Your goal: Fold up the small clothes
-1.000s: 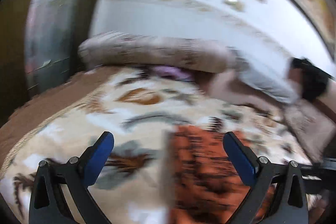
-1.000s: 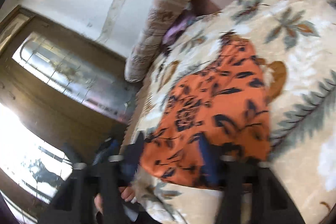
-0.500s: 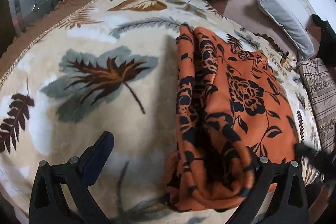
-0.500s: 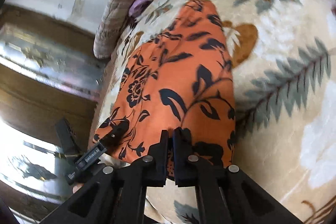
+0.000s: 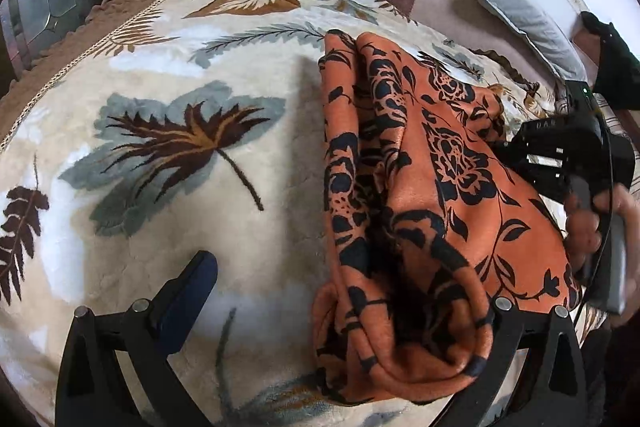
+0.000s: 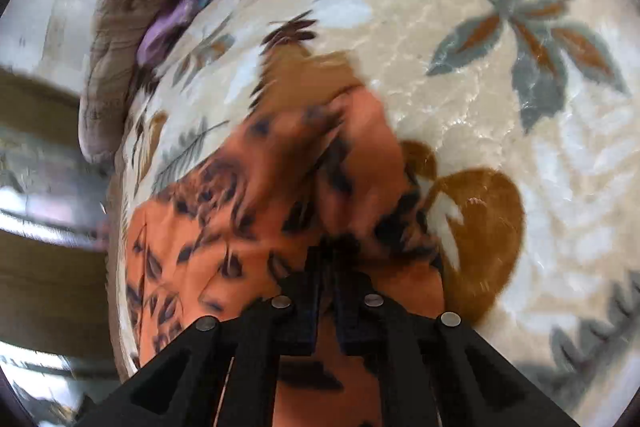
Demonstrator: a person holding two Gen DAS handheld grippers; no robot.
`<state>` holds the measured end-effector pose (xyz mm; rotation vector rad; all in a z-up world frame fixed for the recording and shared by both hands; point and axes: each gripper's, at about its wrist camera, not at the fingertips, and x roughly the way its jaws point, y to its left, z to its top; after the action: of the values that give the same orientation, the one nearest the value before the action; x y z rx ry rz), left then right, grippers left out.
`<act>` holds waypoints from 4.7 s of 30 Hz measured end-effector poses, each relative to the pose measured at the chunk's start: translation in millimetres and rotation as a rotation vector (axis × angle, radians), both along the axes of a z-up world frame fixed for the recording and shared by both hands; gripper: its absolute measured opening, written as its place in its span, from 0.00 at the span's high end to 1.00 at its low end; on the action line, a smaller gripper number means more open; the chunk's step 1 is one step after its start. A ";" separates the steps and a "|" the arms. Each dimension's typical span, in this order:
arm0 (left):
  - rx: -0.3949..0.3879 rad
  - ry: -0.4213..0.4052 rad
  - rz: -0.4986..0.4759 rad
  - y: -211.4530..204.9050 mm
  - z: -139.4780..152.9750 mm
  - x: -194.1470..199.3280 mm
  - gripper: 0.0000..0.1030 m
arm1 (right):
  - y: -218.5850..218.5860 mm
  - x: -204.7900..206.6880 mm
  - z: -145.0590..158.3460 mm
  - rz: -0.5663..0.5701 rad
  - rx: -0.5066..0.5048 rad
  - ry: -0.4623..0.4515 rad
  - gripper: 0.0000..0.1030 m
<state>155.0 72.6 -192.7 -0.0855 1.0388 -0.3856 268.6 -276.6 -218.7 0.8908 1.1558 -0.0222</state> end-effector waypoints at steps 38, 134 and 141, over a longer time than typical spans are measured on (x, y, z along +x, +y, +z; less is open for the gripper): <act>0.023 -0.023 0.090 25.5 6.9 10.0 0.00 | 37.6 -132.5 40.2 0.221 0.006 -0.294 0.89; 0.424 -0.450 0.214 -83.6 130.4 -75.7 0.00 | -55.4 -188.6 97.0 0.217 0.039 -0.563 0.23; 0.430 -0.432 0.217 -81.1 123.4 -71.1 0.00 | -52.4 -184.8 93.7 0.225 0.040 -0.552 0.23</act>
<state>83.9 -8.6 -69.2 0.2600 0.6570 0.0260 83.8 -329.0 -125.0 0.7332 0.7320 0.4084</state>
